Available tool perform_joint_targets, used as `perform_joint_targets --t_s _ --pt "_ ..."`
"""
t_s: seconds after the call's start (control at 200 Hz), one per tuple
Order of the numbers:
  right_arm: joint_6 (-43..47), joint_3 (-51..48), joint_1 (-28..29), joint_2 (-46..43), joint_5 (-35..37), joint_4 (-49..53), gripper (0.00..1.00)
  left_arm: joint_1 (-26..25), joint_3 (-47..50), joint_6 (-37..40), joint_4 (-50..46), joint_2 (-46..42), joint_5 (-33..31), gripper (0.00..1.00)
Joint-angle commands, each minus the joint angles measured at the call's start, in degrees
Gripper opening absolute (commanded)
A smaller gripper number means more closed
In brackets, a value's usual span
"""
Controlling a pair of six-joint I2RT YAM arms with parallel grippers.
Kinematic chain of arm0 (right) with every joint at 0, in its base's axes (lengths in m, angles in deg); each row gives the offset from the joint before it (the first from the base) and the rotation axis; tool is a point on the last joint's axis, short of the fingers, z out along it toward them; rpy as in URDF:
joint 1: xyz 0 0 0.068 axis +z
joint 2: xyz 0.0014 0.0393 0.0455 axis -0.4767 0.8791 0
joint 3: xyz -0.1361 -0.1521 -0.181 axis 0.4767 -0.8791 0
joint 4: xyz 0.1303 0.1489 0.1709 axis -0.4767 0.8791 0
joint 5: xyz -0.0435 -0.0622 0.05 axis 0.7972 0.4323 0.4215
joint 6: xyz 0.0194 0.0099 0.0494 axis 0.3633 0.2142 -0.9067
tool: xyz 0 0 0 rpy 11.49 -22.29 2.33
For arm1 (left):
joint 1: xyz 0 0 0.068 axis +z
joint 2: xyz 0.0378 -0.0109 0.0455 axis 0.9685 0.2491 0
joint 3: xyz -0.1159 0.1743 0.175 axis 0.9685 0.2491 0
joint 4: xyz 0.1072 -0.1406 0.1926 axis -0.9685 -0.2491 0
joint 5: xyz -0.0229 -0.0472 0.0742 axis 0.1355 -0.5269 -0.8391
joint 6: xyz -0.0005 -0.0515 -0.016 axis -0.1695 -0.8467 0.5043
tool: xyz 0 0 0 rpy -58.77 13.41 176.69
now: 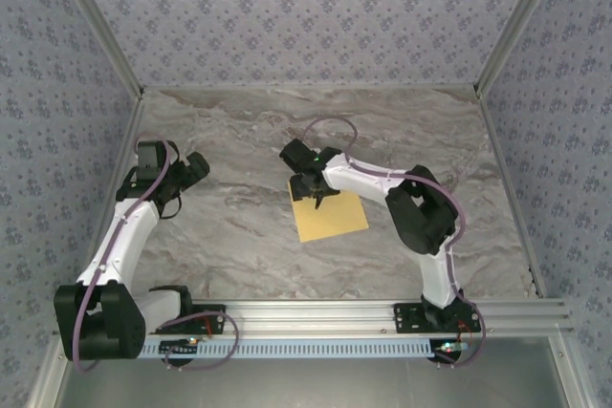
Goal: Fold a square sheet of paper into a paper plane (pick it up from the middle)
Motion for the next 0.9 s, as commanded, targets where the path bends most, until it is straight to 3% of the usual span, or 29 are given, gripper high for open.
perform_joint_targets --t_s 0.0,0.375,0.695,0.894 --pt "-4.8 1.6 -1.2 4.1 0.9 3.5 0.77 0.1 -1.3 -0.6 -1.1 0.2 0.9 0.99" --pt "-6.3 -4.7 -3.4 3.2 -1.8 3.9 0.79 0.1 -0.8 -0.8 -0.5 0.6 1.9 0.99" --pt "-18.2 -20.9 2.0 -2.8 -6.2 2.4 0.8 0.1 -0.7 -1.1 -0.5 1.2 3.9 0.99" --pt "-14.6 -14.6 0.4 -9.2 -3.8 7.9 0.84 0.0 -1.2 -1.3 -0.8 3.2 8.9 0.99"
